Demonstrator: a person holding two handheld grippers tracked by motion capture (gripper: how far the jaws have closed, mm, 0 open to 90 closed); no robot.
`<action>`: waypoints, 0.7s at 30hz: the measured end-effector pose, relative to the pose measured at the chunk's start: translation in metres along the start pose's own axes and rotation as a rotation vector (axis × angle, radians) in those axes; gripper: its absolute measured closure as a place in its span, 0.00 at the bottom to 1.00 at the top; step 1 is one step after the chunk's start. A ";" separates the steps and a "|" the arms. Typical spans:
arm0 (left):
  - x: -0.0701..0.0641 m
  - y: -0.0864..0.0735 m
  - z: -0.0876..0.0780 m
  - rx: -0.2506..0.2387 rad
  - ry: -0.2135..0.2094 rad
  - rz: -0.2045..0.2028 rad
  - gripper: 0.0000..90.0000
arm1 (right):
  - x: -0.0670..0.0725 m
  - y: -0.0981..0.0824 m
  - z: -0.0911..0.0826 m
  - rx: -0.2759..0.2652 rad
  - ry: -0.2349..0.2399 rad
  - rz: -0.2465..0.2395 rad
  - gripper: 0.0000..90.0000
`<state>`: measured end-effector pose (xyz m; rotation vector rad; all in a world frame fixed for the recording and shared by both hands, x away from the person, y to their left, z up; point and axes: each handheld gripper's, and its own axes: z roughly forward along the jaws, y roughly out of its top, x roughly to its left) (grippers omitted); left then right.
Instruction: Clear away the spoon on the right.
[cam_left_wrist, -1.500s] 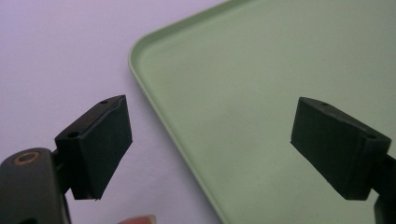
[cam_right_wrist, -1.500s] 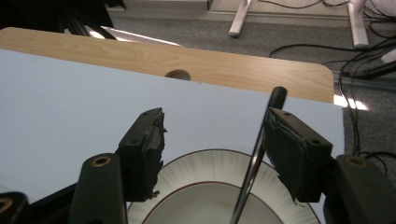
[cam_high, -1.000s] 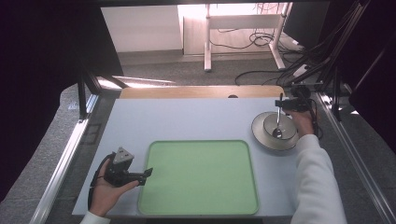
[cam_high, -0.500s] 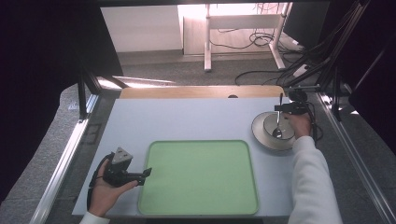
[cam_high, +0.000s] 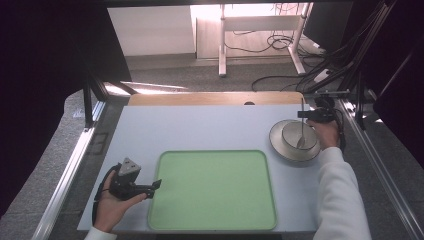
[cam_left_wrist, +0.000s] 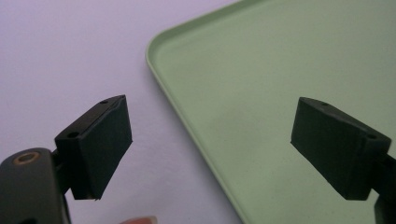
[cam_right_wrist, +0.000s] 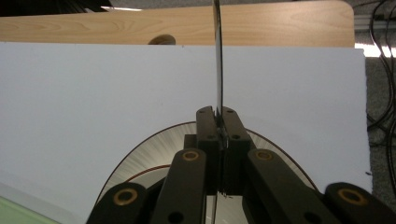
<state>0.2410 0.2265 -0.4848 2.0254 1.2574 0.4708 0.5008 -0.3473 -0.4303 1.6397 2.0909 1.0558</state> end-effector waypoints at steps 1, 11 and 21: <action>0.000 0.000 0.000 0.000 0.000 0.001 0.13 | 0.001 0.001 -0.003 -0.007 0.001 -0.008 0.99; 0.001 0.000 -0.002 -0.005 0.003 -0.002 0.13 | 0.009 0.006 -0.031 -0.110 0.044 -0.058 0.99; 0.001 0.001 -0.003 -0.010 0.004 -0.001 0.13 | 0.022 0.006 -0.049 -0.155 0.093 -0.100 1.00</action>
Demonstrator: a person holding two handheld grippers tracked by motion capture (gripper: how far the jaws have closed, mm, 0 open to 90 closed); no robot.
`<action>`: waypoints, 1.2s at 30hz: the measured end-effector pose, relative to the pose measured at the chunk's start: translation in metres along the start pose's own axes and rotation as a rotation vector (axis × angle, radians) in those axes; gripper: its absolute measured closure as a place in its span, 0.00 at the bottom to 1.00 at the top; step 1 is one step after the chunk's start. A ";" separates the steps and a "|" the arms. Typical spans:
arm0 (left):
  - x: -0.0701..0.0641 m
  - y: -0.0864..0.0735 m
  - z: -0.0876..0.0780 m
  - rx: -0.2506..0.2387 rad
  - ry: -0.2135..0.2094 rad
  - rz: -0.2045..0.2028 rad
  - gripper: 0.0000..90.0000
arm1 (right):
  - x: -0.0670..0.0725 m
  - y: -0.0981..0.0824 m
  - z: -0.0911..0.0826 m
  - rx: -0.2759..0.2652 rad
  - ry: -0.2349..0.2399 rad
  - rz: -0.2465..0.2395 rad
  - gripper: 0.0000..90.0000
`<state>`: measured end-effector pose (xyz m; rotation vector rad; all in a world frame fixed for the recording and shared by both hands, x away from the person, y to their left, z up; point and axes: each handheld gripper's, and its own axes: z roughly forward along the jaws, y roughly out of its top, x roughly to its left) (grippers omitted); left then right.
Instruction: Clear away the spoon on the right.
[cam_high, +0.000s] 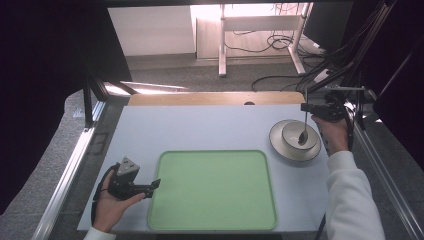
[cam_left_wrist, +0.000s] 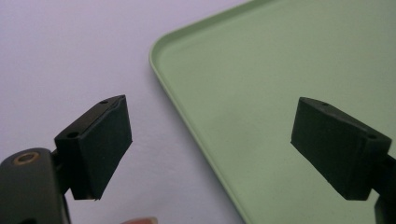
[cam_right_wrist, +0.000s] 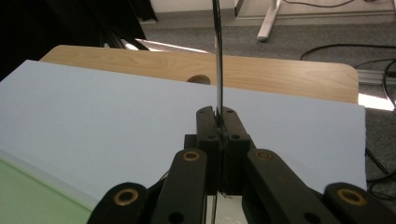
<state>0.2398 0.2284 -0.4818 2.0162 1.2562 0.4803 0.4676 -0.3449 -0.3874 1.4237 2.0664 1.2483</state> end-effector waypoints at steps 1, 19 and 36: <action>0.000 0.000 0.000 -0.001 0.000 0.000 0.13 | 0.002 0.001 -0.002 -0.004 0.007 -0.005 0.99; 0.001 0.001 -0.003 -0.006 0.001 -0.003 0.13 | 0.032 -0.005 -0.022 -0.035 0.107 -0.045 1.00; 0.000 0.001 -0.003 -0.006 0.003 -0.002 0.13 | 0.054 -0.015 -0.032 -0.030 0.171 -0.072 1.00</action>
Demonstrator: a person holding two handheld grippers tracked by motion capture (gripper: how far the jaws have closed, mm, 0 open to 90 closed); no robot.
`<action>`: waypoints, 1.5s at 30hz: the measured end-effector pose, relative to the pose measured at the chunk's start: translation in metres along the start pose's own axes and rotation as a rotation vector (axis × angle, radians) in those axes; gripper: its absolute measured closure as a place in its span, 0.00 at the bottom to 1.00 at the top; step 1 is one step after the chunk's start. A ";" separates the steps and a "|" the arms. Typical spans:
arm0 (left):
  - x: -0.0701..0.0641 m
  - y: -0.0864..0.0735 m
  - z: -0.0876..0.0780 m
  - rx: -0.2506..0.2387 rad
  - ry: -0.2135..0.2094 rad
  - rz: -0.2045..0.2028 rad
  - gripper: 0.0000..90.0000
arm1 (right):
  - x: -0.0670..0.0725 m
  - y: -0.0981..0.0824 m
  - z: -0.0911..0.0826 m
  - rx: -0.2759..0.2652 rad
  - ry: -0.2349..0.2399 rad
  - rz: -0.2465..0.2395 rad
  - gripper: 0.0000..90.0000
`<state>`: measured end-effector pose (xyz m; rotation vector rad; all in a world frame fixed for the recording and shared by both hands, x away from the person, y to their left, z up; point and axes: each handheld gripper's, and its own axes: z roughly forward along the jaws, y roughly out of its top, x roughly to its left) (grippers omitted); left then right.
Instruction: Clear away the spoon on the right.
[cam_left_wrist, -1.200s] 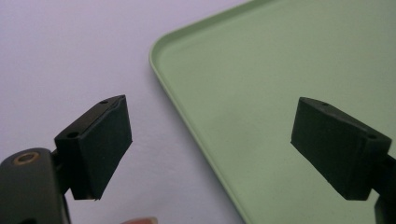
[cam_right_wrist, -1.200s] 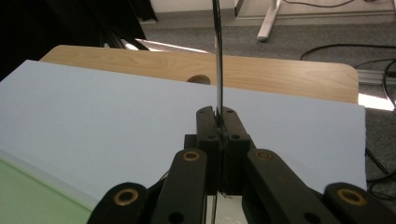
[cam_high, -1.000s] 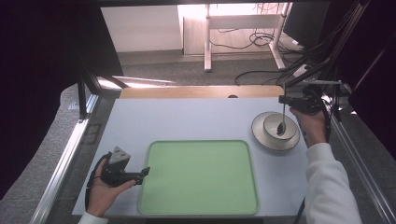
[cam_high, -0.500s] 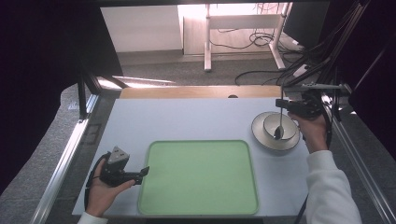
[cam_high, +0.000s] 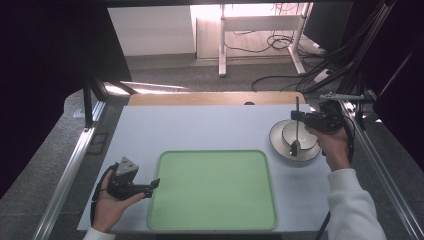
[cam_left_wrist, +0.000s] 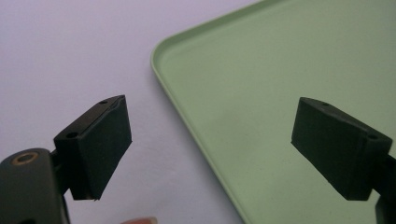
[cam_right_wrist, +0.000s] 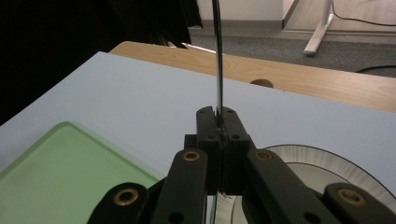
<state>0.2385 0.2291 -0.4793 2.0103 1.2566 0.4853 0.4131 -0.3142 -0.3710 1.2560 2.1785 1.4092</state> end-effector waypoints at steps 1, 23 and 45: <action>0.000 0.000 0.000 0.000 0.000 0.000 0.13 | 0.002 0.000 -0.001 0.000 0.005 -0.001 1.00; 0.001 0.000 -0.001 -0.004 0.005 -0.003 0.13 | 0.034 -0.030 0.007 0.012 0.108 -0.023 0.99; 0.001 -0.001 -0.002 -0.002 0.005 0.000 0.13 | 0.056 -0.034 0.008 0.025 0.156 -0.052 0.99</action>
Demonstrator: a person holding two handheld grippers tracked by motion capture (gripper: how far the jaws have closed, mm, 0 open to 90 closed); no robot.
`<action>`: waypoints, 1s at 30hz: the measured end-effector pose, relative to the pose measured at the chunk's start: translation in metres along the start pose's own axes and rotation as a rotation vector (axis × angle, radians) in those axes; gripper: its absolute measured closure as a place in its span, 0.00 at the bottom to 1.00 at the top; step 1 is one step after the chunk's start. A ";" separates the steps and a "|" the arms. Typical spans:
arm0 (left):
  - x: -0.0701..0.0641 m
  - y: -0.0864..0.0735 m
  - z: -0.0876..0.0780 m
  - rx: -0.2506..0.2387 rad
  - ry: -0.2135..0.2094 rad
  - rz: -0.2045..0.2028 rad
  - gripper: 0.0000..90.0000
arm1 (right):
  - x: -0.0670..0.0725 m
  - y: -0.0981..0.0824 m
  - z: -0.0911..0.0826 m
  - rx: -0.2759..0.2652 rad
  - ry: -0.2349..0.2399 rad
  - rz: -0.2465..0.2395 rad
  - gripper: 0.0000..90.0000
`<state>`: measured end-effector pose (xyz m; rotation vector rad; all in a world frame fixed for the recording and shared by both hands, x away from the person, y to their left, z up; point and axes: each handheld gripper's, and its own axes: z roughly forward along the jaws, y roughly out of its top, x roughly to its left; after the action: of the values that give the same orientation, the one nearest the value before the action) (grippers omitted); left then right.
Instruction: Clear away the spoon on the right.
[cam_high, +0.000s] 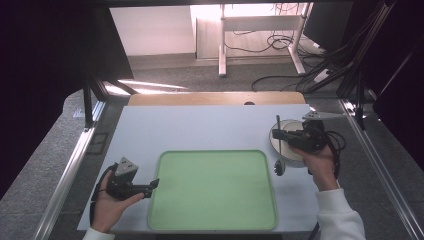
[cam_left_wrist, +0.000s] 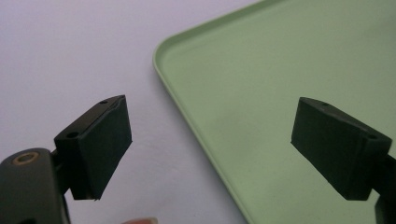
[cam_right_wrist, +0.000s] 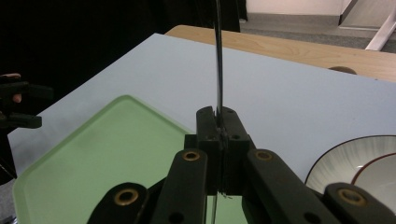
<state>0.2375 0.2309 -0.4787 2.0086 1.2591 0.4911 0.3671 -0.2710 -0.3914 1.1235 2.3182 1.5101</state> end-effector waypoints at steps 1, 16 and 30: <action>0.000 0.000 0.000 -0.002 0.001 -0.001 0.13 | 0.003 -0.001 0.003 0.007 0.006 -0.005 1.00; 0.001 0.000 -0.001 0.001 -0.003 0.000 0.14 | 0.022 -0.007 0.013 0.035 0.049 -0.007 0.99; 0.001 0.000 -0.002 -0.002 -0.003 -0.002 0.13 | 0.045 -0.012 0.021 0.054 0.085 -0.021 0.99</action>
<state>0.2367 0.2325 -0.4771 2.0061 1.2579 0.4883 0.3399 -0.2285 -0.4000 1.0635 2.4324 1.5248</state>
